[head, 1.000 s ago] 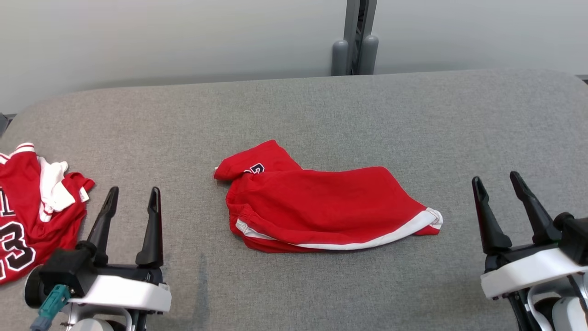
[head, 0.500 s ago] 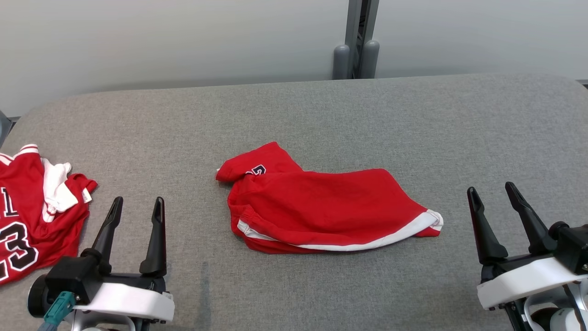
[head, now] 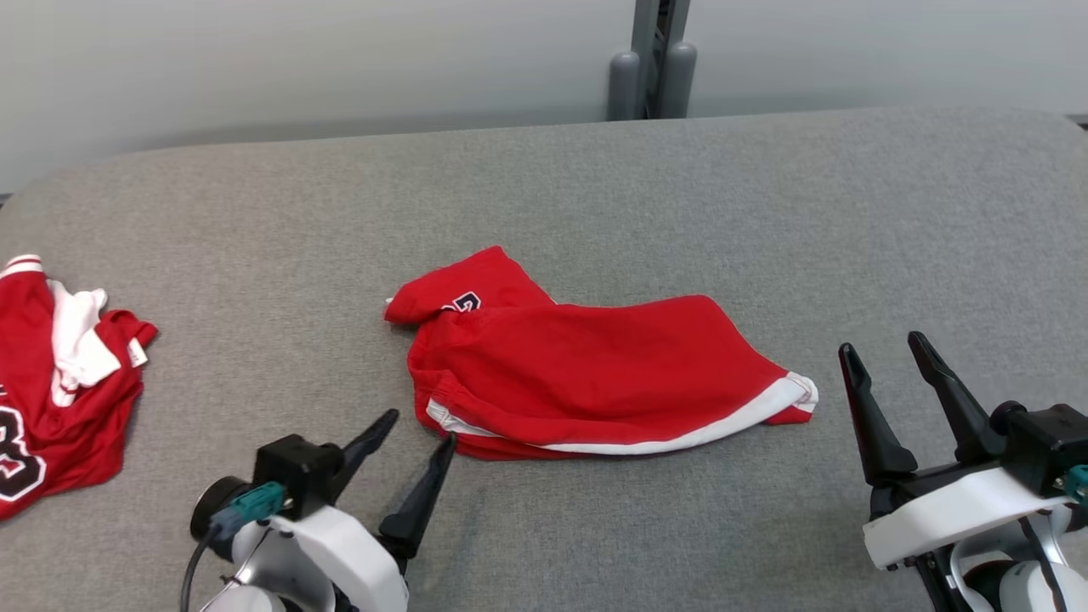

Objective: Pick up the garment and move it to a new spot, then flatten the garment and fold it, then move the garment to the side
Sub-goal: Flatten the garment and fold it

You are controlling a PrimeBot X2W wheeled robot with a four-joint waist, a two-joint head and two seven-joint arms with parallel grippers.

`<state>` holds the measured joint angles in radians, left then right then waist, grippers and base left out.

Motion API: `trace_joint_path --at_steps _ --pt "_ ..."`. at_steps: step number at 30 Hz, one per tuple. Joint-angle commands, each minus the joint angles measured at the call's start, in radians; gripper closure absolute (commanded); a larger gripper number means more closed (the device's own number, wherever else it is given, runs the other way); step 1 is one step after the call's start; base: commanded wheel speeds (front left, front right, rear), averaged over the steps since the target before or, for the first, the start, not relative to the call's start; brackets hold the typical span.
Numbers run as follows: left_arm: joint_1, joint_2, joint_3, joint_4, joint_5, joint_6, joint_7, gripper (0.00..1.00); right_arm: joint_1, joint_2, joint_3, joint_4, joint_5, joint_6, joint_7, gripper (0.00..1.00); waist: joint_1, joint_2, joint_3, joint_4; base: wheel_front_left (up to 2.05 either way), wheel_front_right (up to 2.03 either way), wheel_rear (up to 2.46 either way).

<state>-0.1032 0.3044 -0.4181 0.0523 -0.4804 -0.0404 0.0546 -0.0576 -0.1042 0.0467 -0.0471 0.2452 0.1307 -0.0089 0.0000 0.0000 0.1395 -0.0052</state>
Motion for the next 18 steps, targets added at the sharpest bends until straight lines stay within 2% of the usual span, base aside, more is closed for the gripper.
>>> trace_joint_path --at_steps 1,7,13,14,15,18 --pt "-0.032 0.015 -0.012 0.021 -0.003 -0.021 0.019 0.00 -0.014 -0.006 0.006 0.004 0.005 0.000 0.002 0.00 0.0000 0.0000 0.017 -0.016 0.00 0.00 0.00" --pt "-0.120 0.046 -0.047 0.095 -0.008 -0.064 0.058 0.00 -0.026 0.000 0.019 0.022 0.015 0.000 -0.002 0.00 0.0000 0.0000 0.053 -0.048 0.00 0.00 0.00" --pt "-0.194 0.093 -0.096 0.141 -0.028 -0.084 0.092 0.00 -0.039 0.004 0.024 0.038 0.017 0.000 -0.013 0.00 0.0000 0.0000 0.080 -0.071 0.00 0.00 0.00" --pt "-0.203 0.100 -0.105 0.144 -0.038 -0.086 0.097 0.07 -0.041 0.004 0.024 0.040 0.016 0.000 -0.015 0.00 0.0000 0.0000 0.082 -0.073 0.00 0.00 0.00" --pt "-0.211 0.104 -0.114 0.142 -0.047 -0.088 0.098 1.00 -0.042 0.005 0.023 0.043 0.015 0.000 -0.015 0.00 0.0000 0.0000 0.084 -0.075 0.00 0.00 0.00" --pt "-0.217 0.125 -0.137 0.125 -0.076 -0.090 0.113 1.00 -0.042 0.006 0.018 0.049 0.013 0.000 -0.022 0.00 0.0000 0.0000 0.084 -0.077 0.00 0.00 0.00"
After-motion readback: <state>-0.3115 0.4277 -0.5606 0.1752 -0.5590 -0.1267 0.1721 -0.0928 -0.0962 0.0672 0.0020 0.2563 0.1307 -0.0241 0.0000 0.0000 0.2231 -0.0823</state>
